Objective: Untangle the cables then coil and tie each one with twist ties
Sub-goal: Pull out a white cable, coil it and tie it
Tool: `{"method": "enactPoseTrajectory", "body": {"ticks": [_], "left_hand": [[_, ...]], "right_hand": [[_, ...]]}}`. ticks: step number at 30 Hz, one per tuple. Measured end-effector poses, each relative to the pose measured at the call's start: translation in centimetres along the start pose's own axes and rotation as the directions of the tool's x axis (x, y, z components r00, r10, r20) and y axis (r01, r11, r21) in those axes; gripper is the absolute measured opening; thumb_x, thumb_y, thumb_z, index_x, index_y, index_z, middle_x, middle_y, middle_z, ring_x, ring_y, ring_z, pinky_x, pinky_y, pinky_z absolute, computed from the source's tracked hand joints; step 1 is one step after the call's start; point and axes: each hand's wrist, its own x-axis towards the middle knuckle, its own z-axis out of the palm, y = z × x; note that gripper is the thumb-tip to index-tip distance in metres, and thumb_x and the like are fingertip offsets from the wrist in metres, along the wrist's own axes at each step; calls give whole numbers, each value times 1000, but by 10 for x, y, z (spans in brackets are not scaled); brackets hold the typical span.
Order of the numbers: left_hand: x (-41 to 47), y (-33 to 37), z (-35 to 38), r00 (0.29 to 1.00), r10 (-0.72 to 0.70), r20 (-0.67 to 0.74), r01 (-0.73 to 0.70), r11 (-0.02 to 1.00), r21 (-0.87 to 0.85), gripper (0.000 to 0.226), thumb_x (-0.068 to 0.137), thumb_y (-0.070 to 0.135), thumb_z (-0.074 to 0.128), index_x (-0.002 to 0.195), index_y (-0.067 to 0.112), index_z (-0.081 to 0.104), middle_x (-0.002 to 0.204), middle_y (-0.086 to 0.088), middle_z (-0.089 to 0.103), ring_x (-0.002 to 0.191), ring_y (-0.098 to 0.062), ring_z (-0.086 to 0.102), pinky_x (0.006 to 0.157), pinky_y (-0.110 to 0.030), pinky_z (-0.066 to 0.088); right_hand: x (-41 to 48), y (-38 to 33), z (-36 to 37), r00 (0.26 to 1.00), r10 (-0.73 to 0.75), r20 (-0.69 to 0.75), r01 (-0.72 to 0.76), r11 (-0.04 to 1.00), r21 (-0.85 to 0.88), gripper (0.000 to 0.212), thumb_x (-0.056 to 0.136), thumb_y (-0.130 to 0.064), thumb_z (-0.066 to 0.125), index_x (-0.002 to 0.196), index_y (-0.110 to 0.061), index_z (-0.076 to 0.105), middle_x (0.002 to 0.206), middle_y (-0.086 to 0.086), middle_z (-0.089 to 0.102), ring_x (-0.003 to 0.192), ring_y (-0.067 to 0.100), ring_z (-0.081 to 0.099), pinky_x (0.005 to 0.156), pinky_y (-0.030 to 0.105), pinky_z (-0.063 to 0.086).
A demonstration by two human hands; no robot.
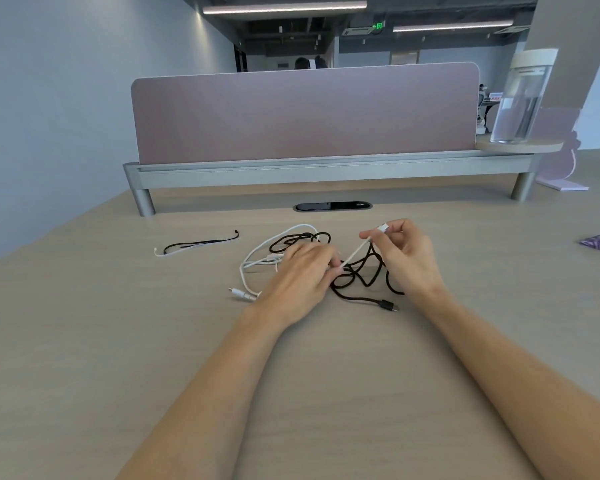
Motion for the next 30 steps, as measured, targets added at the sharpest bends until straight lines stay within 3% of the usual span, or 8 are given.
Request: {"method": "enactPoseTrajectory", "body": {"ticks": [4, 13, 17, 19, 21, 23, 27, 30], "left_hand": [[3, 6, -6, 993, -95, 64, 104, 985, -141, 13, 100, 28, 45, 95, 18, 51, 85, 4, 59, 80, -19, 53, 77, -34, 43], [-11, -10, -8, 970, -195, 148, 192, 981, 31, 31, 103, 33, 34, 91, 11, 51, 86, -9, 62, 80, -33, 56, 67, -41, 42], [-8, -10, -4, 964, -214, 158, 206, 977, 61, 30, 103, 33, 34, 92, 11, 52, 90, -9, 65, 83, -34, 57, 73, -45, 45], [-8, -10, -4, 963, -218, 155, 210, 975, 68, 30, 103, 33, 34, 92, 12, 52, 91, -9, 65, 83, -34, 57, 73, -46, 46], [-8, -11, -5, 960, -230, 159, 220, 972, 81, 29, 103, 33, 34, 94, 12, 52, 91, -9, 65, 84, -34, 57, 74, -45, 46], [-6, -11, -4, 957, -241, 159, 228, 969, 95, 30, 103, 34, 34, 96, 12, 53, 91, -9, 65, 85, -34, 58, 74, -45, 46], [-5, -10, -2, 965, -233, 121, 221, 970, 103, 31, 103, 36, 33, 98, 10, 51, 91, -10, 65, 84, -35, 59, 68, -44, 44], [-6, -7, -3, 971, -222, 88, 212, 971, 115, 32, 102, 38, 34, 97, 11, 50, 88, -9, 64, 82, -34, 58, 63, -39, 38]], "right_hand": [[1, -1, -1, 997, 26, -77, -24, 999, 33, 12, 96, -19, 55, 87, -18, 48, 85, -3, 74, 77, 11, 69, 66, 18, 47], [21, 14, -34, 921, 84, -381, -158, 973, -169, 10, 92, -27, 49, 93, -18, 53, 85, -4, 70, 93, 23, 63, 77, 37, 50], [20, 31, -41, 949, 241, -201, -314, 701, -641, 35, 84, -33, 54, 113, -16, 62, 114, 6, 65, 113, 29, 54, 92, 39, 43], [14, 33, -32, 979, 158, -126, -192, 538, -821, 43, 87, -30, 55, 126, -13, 55, 131, 10, 53, 126, 31, 39, 100, 45, 34], [10, 28, -23, 994, -104, -38, 27, 559, -828, 41, 87, -19, 53, 127, -11, 55, 132, 11, 52, 125, 32, 38, 99, 45, 34], [7, 22, -14, 920, -380, 94, 325, 606, -726, 31, 84, -18, 52, 112, -11, 65, 119, 8, 61, 113, 29, 48, 92, 44, 41], [-2, 20, 2, 794, -297, 530, 586, 605, -539, 26, 91, -32, 51, 88, -13, 68, 82, -2, 66, 79, 18, 57, 77, 36, 47], [0, 21, 3, 775, -268, 573, 592, 627, -507, 18, 94, -17, 57, 84, -6, 68, 75, 1, 63, 68, 14, 51, 66, 25, 42]]}}
